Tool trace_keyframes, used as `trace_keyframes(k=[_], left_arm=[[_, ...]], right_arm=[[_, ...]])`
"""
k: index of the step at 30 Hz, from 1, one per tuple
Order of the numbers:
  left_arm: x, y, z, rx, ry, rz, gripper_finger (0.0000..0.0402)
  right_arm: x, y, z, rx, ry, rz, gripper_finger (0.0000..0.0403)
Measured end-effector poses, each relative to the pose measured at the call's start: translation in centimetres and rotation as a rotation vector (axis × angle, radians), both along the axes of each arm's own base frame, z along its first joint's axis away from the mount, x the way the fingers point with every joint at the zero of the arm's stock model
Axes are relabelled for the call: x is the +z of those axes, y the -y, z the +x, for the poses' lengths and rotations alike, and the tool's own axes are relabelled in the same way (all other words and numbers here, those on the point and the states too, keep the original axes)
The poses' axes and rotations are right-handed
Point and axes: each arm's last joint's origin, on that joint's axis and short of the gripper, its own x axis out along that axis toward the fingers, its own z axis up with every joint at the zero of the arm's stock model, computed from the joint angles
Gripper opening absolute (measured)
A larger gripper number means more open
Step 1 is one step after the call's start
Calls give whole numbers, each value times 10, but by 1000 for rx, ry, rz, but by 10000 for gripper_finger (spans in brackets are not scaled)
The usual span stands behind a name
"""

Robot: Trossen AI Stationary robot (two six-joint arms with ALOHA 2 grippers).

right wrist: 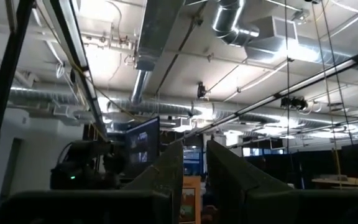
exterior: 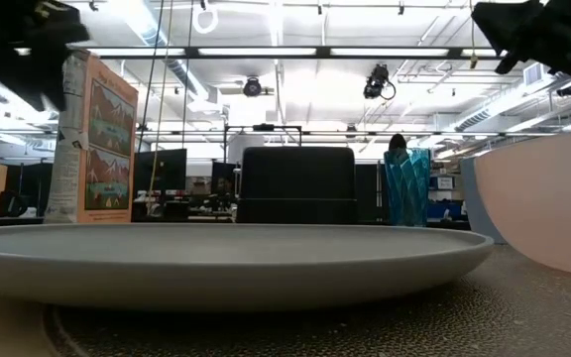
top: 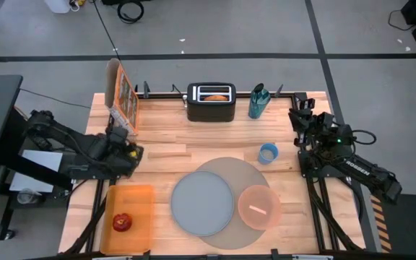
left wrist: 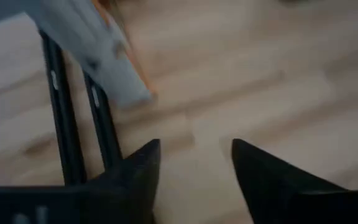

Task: Arrange a breakfast setting
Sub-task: Pour the cereal from the yellow cereal box into the orange bowl on the brown placemat

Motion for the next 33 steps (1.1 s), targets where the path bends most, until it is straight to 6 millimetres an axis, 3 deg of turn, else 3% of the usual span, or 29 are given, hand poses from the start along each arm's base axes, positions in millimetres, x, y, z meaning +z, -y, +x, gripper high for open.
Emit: trace_keyframes(k=[3, 9, 12, 21, 27, 33], left_arm=[[1, -13, 2, 73, -10, 35, 243], [-8, -31, 1, 148, -111, 43, 249], [-18, -35, -8, 170, -151, 4, 249], [-8, -42, -19, 168, -53, 105, 253], [-8, -46, -19, 188, -55, 144, 271], [-21, -57, -17, 223, -87, 147, 289]], right_arm=[[2, 1, 2, 33, -30, -10, 78], [4, 0, 4, 90, -54, -24, 78], [3, 0, 4, 98, -66, -19, 78], [2, -2, 5, 133, -80, -31, 78], [2, -5, 7, 170, -80, -42, 78], [2, -8, 9, 193, -80, -62, 78]])
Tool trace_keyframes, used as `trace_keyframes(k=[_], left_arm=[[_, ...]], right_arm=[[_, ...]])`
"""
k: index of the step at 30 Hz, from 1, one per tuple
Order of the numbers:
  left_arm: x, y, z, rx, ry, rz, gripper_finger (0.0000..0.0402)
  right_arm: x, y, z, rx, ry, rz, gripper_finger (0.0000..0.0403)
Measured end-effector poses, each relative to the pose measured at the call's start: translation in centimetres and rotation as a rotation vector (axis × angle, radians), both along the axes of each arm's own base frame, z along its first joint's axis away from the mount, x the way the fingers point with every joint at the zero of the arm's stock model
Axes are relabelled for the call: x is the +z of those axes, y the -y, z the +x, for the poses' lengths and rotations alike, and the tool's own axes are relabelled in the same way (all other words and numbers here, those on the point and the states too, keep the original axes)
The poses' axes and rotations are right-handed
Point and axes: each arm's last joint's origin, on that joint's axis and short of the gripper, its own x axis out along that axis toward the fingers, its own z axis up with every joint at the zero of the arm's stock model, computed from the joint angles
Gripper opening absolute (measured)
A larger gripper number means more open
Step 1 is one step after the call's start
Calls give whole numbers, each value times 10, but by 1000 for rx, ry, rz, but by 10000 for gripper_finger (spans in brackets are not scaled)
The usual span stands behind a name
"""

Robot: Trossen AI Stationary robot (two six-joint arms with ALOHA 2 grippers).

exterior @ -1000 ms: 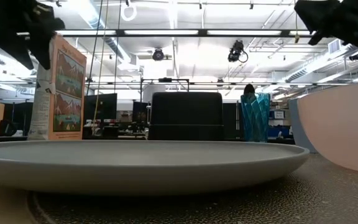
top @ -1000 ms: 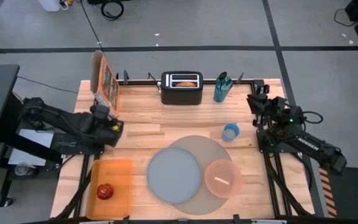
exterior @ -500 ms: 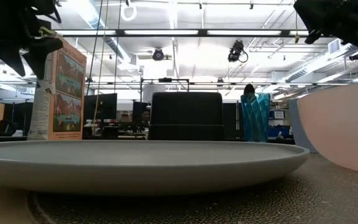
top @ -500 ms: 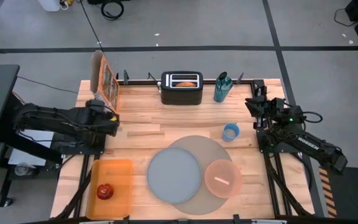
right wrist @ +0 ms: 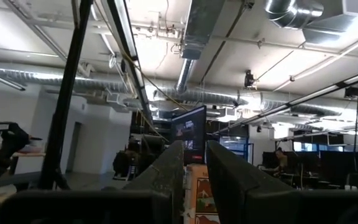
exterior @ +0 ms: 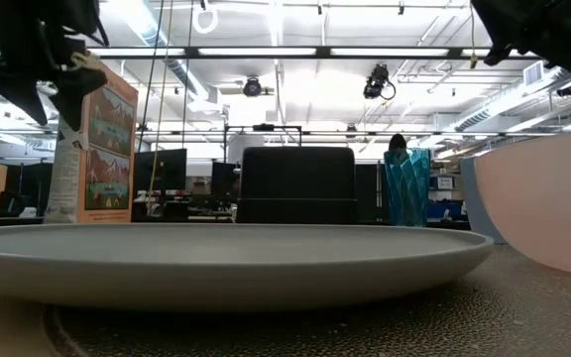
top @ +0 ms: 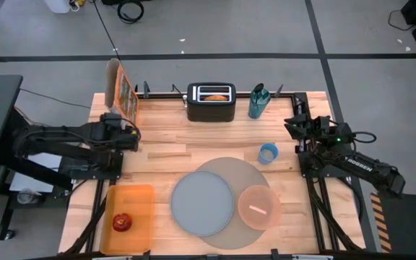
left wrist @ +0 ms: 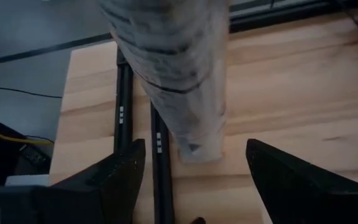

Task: Arrange a breakfast setting
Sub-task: Pour the cereal from the yellow cereal box into the orange bowl on the brown placemat

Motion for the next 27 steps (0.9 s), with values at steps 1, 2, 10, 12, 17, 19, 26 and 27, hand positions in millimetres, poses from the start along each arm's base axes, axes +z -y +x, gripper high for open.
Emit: trace_keyframes(k=[1, 2, 10, 12, 17, 19, 26, 27], left_arm=[[-2, -2, 0, 15, -8, 4, 290], [-2, -4, 0, 33, -9, 17, 290], [2, -21, 13, 17, 28, 115, 291], [2, -25, 14, 30, 27, 120, 291], [3, -32, 13, 67, 20, 125, 286], [1, -34, 16, 56, 40, 138, 282], [-25, -38, 14, 73, -8, 131, 267], [-29, -39, 14, 79, -6, 139, 265]], right_arm=[[0, 0, 0, 3, 0, -1, 78], [0, -1, 0, 5, 0, -3, 78], [-2, 0, 3, 3, -16, 7, 78], [-2, 0, 4, 7, -23, 10, 78], [-4, 0, 6, 16, -36, 15, 78], [-4, 0, 7, 16, -40, 10, 78], [-5, -1, 10, 28, -49, 11, 78], [-5, -1, 10, 22, -48, 13, 78]])
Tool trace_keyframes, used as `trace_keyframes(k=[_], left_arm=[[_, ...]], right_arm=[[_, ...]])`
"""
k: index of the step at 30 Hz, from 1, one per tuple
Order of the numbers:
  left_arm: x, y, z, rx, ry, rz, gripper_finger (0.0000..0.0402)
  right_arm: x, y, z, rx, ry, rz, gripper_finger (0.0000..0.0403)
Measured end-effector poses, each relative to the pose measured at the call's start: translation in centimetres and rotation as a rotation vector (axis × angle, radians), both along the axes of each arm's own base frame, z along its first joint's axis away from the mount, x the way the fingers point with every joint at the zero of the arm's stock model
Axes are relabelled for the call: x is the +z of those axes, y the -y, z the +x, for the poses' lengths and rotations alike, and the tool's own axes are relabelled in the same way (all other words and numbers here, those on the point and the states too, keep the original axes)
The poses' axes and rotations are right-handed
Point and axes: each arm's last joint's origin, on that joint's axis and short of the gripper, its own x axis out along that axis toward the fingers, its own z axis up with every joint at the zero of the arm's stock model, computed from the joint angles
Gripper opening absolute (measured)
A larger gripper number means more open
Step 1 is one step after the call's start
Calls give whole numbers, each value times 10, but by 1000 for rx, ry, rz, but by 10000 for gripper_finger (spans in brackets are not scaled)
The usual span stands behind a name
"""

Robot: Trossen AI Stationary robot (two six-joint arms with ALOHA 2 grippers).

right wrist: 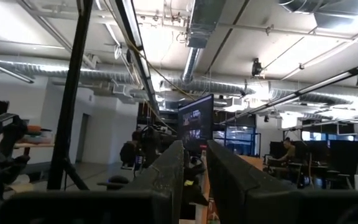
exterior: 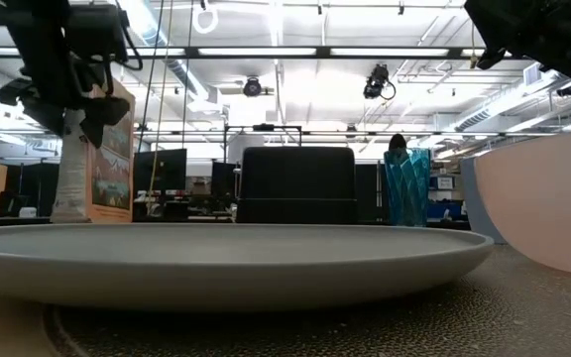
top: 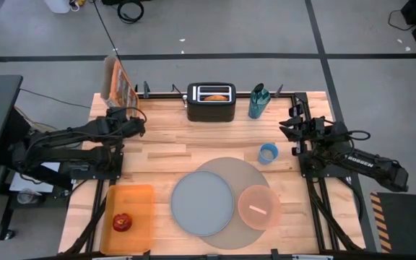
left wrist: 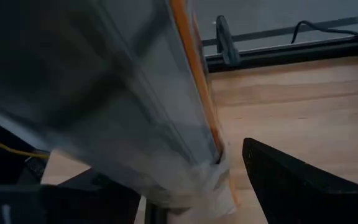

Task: Arrange a breakfast setting
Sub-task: Pour the cereal from the yellow cereal box into the orange bowl on the brown placemat

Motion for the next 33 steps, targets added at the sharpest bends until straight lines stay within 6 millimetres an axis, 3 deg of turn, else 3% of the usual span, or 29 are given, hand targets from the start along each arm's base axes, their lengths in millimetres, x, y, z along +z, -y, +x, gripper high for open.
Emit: trace_keyframes(k=[10, 29, 33], left_arm=[[-20, -5, 12, -64, 0, 143, 241], [-21, -6, 12, -85, -70, 169, 217], [-32, -6, 10, -71, -81, 196, 217]], right_arm=[[-4, 2, 6, -23, -31, 8, 78], [-4, 2, 6, -27, -32, 13, 78], [-4, 2, 6, -27, -32, 13, 78]])
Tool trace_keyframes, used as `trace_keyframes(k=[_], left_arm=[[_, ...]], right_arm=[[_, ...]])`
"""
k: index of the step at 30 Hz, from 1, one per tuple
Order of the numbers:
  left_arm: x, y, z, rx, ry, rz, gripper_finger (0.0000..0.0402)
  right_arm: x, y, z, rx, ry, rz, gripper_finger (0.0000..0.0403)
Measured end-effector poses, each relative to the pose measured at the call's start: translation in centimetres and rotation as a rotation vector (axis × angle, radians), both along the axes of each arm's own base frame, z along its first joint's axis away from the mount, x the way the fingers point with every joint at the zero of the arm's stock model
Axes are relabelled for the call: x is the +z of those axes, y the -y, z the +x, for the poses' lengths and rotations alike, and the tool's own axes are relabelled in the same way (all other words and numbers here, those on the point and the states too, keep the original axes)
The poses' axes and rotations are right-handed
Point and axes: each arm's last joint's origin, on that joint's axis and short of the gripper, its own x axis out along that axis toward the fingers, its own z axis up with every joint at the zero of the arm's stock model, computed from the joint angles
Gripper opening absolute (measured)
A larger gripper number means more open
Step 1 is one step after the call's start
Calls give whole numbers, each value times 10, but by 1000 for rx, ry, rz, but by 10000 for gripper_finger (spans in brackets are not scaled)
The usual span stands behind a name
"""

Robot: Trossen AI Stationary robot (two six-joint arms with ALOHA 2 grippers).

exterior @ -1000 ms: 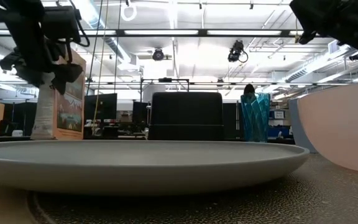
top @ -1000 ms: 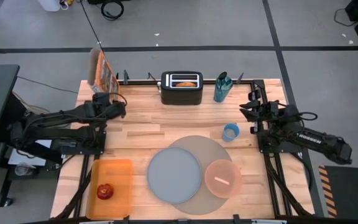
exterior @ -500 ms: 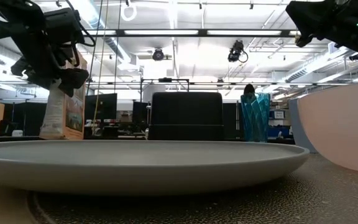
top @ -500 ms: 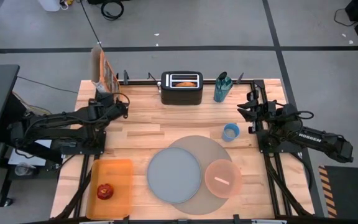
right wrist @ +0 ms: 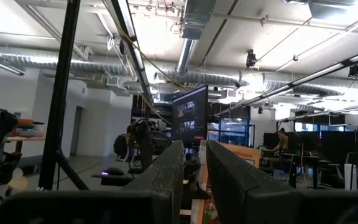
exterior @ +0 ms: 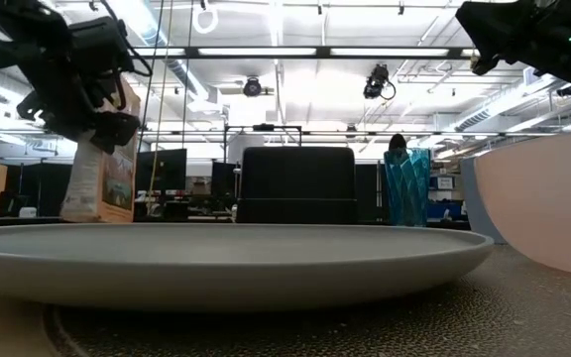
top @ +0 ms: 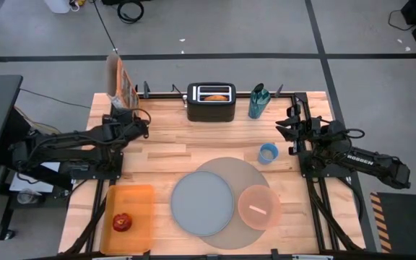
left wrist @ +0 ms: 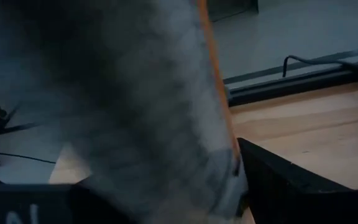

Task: Arrange a breakfast setting
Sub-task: Pour the cereal from the yellow cereal box into the orange bowl on the brown placemat

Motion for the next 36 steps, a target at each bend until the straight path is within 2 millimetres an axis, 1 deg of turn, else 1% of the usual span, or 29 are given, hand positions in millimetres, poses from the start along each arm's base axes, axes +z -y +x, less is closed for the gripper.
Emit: trace_keyframes(k=[4, 8, 11, 15, 18, 25, 28, 32, 36], left_arm=[[-13, 1, -2, -11, 1, -12, 203], [-13, 2, -1, -37, 23, -39, 174], [-15, 2, -2, -59, 28, -91, 155], [-16, 0, -4, -67, 33, -148, 146], [-17, 0, -3, -79, 27, -160, 161], [-19, 1, -3, -118, 9, -211, 243], [-20, 2, -4, -127, 6, -231, 268], [-22, 2, -5, -111, 10, -236, 273], [-37, 3, -9, -78, 38, -191, 269]], right_arm=[[0, 0, 0, 0, 0, 0, 78], [0, 0, 0, 2, 0, 3, 78], [0, 0, 0, 2, 0, 4, 78], [0, 0, 0, 2, -1, 4, 78], [0, 0, 0, 4, -4, 8, 78], [-1, 0, 0, 4, -6, 10, 78], [-1, 0, 0, 4, -7, 9, 78], [-1, 0, 0, 6, -7, 14, 78], [-1, 0, 0, 9, -8, 17, 78]])
